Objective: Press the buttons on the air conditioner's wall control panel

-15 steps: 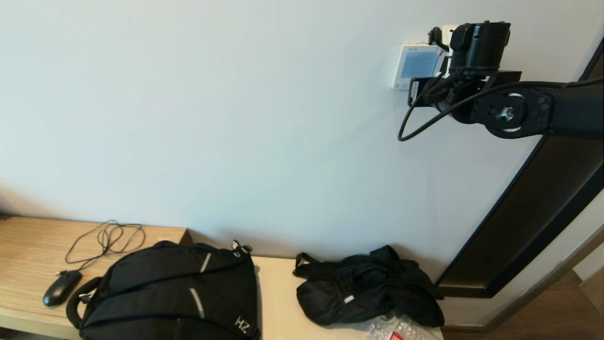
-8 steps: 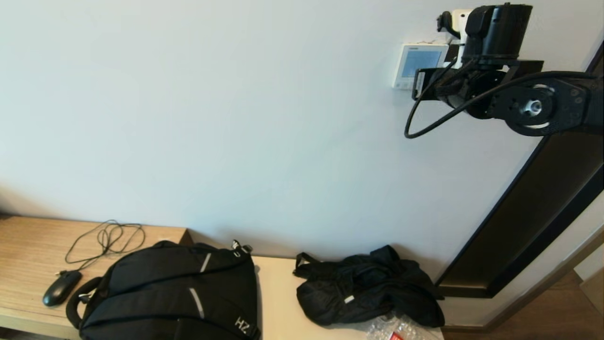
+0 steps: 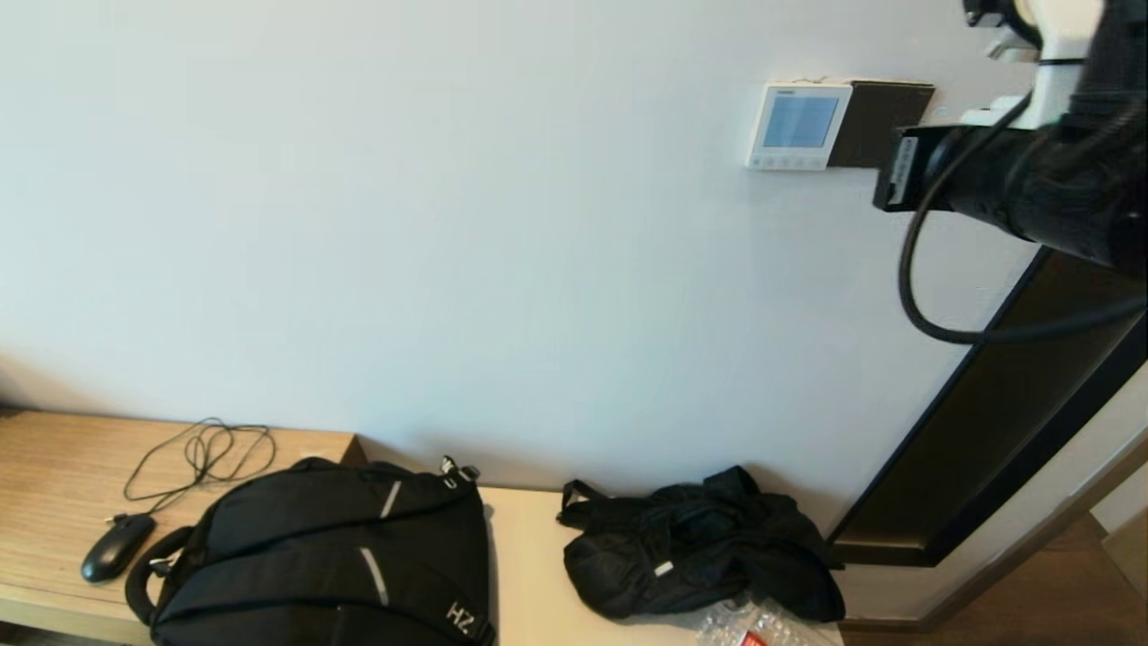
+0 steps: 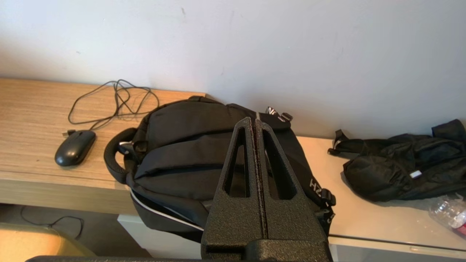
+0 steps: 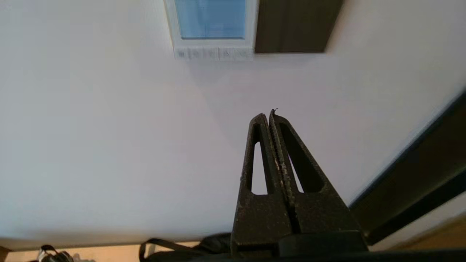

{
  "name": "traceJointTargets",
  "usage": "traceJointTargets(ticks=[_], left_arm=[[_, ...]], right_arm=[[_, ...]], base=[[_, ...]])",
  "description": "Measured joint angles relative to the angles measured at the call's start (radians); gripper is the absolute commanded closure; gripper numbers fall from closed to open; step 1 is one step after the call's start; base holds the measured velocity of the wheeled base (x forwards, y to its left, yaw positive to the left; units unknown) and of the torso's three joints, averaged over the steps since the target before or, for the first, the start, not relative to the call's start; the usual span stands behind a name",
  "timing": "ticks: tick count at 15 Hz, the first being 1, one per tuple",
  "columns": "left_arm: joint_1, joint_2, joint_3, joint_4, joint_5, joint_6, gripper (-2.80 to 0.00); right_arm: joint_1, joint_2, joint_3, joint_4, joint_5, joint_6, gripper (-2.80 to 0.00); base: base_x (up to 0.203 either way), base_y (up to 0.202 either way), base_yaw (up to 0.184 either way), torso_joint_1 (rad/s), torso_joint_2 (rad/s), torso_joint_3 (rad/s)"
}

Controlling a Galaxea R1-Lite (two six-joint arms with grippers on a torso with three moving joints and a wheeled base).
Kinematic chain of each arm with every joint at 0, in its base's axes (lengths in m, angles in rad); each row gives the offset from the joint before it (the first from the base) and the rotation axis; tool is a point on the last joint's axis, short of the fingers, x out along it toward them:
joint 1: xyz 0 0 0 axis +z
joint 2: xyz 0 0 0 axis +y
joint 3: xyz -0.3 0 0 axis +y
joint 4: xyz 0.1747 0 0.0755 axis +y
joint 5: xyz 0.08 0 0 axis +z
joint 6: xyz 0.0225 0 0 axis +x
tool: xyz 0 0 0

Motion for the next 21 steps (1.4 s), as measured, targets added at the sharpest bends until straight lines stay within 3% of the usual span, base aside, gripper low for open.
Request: traceJointTargets(ticks=[5,10,12,14,17,19,21], left_arm=[[0.000,0.000,0.000,0.000,0.000,0.000,0.00],[0.000,0.000,0.000,0.000,0.000,0.000,0.00],[0.000,0.000,0.000,0.000,0.000,0.000,0.00],[0.000,0.000,0.000,0.000,0.000,0.001,0.00],[0.000,0.000,0.000,0.000,0.000,0.000,0.00],[0.000,0.000,0.000,0.000,0.000,0.000,0.00],[0.000,0.000,0.000,0.000,0.000,0.001,0.00]], right_arm=[[0.024,-0.388,0.343,0.006,-0.002,-0.074,0.00],[0.022,-0.690,0.584,0.013,-0.004,-0.147,0.00],[-0.022,-0.763,0.653,0.014,0.026,-0.161,0.00],[-0.158,-0.813,0.702,0.015,0.137,-0.158,0.00],[-0.389,-0.913,0.851,0.049,0.404,-0.120,0.00],[-0.436,-1.007,0.951,0.120,0.551,-0.098,0.00],[-0.447,-1.107,1.039,0.210,0.624,-0.089,0.00]], base=[[0.000,0.000,0.000,0.000,0.00,0.000],[0.000,0.000,0.000,0.000,0.00,0.000],[0.000,0.000,0.000,0.000,0.00,0.000],[0.000,0.000,0.000,0.000,0.00,0.000],[0.000,0.000,0.000,0.000,0.00,0.000],[0.000,0.000,0.000,0.000,0.00,0.000],[0.000,0.000,0.000,0.000,0.00,0.000]])
